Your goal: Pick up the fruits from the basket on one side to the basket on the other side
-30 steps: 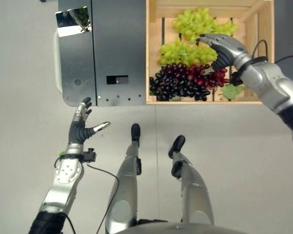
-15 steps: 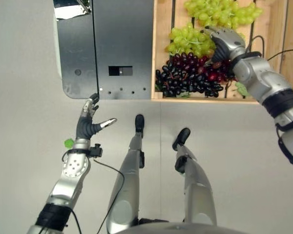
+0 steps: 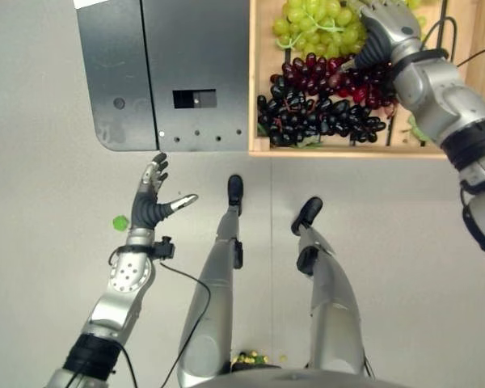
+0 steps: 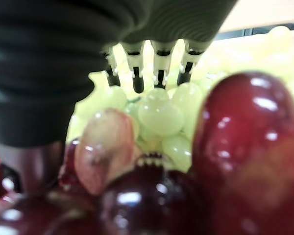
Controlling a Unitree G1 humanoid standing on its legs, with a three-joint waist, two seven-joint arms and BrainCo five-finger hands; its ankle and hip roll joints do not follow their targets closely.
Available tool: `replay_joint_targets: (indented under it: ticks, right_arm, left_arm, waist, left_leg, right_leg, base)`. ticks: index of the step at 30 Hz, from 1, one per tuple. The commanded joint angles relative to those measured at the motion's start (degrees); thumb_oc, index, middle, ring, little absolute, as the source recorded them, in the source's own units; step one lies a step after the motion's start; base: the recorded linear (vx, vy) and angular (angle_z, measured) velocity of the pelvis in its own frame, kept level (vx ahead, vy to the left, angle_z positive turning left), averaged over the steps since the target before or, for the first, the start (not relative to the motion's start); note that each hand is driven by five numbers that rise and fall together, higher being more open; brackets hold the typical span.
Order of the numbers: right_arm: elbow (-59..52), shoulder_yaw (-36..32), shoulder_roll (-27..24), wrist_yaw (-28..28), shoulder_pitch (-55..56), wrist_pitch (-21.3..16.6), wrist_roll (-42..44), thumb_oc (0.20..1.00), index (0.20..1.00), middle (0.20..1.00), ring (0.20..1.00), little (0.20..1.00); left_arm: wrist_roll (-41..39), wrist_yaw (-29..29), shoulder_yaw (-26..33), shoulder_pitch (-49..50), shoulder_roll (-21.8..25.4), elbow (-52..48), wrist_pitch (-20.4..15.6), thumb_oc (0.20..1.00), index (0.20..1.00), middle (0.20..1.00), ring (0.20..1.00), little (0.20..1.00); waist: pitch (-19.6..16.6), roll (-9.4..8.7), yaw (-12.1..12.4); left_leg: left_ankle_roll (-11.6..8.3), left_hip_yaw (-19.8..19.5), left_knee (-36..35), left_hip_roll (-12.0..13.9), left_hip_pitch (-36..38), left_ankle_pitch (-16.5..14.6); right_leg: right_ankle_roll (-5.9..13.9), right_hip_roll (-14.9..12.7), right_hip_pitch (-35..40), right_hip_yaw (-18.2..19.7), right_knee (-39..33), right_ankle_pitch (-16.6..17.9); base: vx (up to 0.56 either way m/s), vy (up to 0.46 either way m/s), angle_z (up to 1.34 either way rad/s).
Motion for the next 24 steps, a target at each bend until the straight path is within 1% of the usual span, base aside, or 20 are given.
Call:
replay_joint_targets:
  ticks: [1, 10, 18, 21, 22, 24]
  right_arm:
    - [4.2, 7.8, -1.0, -1.7, -3.8, 2.3, -2.5, 1.0, 1.0, 1.0, 1.0, 1.0]
    - [7.7, 9.6, -0.7, -3.5, -8.5, 2.7, -0.7, 1.0, 1.0, 1.0, 1.0, 1.0]
    - [8.6, 10.7, -0.1, -3.8, -10.0, 2.7, 0.5, 1.0, 1.0, 1.0, 1.0, 1.0]
    - [10.0, 9.9, 0.1, -4.0, -10.1, 2.6, 2.5, 1.0, 1.0, 1.0, 1.0, 1.0]
    - [11.2, 8.5, 0.5, -4.1, -10.1, 2.5, 5.5, 1.0, 1.0, 1.0, 1.0, 1.0]
    - [12.4, 7.8, 1.0, -4.2, -10.5, 2.4, 7.2, 1.0, 1.0, 1.0, 1.0, 1.0]
  left_arm:
    - [-0.6, 1.4, -0.3, -0.9, 1.2, -4.5, -3.6, 1.0, 1.0, 1.0, 1.0, 1.0]
    - [-1.3, 2.2, -0.5, -1.6, 1.2, -4.4, -4.0, 1.0, 1.0, 1.0, 1.0, 1.0]
    - [-1.4, 2.8, -0.6, -1.5, 1.3, -4.5, -4.0, 1.0, 1.0, 1.0, 1.0, 1.0]
    - [-1.8, 2.8, -0.7, -1.5, 1.3, -4.5, -4.2, 1.0, 1.0, 1.0, 1.0, 1.0]
    - [-2.0, 2.8, -0.8, -1.5, 1.5, -4.4, -4.2, 1.0, 1.0, 1.0, 1.0, 1.0]
    - [-2.3, 2.9, -0.8, -1.5, 1.6, -4.4, -4.2, 1.0, 1.0, 1.0, 1.0, 1.0]
  waist:
    - [0.4, 0.56, 0.5]
    - [0.4, 0.17, 0.9]
    - [0.4, -0.31, 1.0]
    - [0.4, -0.26, 1.1]
    - [0.4, -0.32, 1.2]
    - [0.4, -0.46, 1.2]
  left_leg:
    - [-1.06, 0.3, 2.1, -0.9, 2.1, -5.4]
    - [-1.23, -0.1, 1.6, -0.7, 1.2, -5.2]
    - [-1.17, -0.3, 2.1, -0.8, 0.4, -5.5]
    - [-1.2, -0.4, 2.0, -0.9, 0.2, -5.5]
    - [-1.19, -0.5, 2.1, -0.9, 0.0, -5.5]
    - [-1.17, -0.5, 2.2, -0.8, -0.2, -5.5]
  right_leg:
    - [5.15, -0.1, 3.1, 1.5, -9.0, 6.1]
    - [5.14, -0.1, 2.3, 1.1, -9.2, 6.1]
    - [5.2, -0.1, 1.9, 1.1, -9.6, 6.4]
    - [5.2, 0.0, 1.8, 1.0, -9.7, 6.4]
    - [5.15, 0.1, 1.7, 0.9, -9.8, 6.4]
    - [5.1, 0.2, 1.6, 0.9, -9.8, 6.4]
  base:
    - [0.0, 0.0, 0.0]
    - [0.0, 0.0, 0.0]
    - [0.0, 0.0, 0.0]
    - [0.0, 0.0, 0.0]
    - [0.0, 0.0, 0.0]
    - [0.0, 0.0, 0.0]
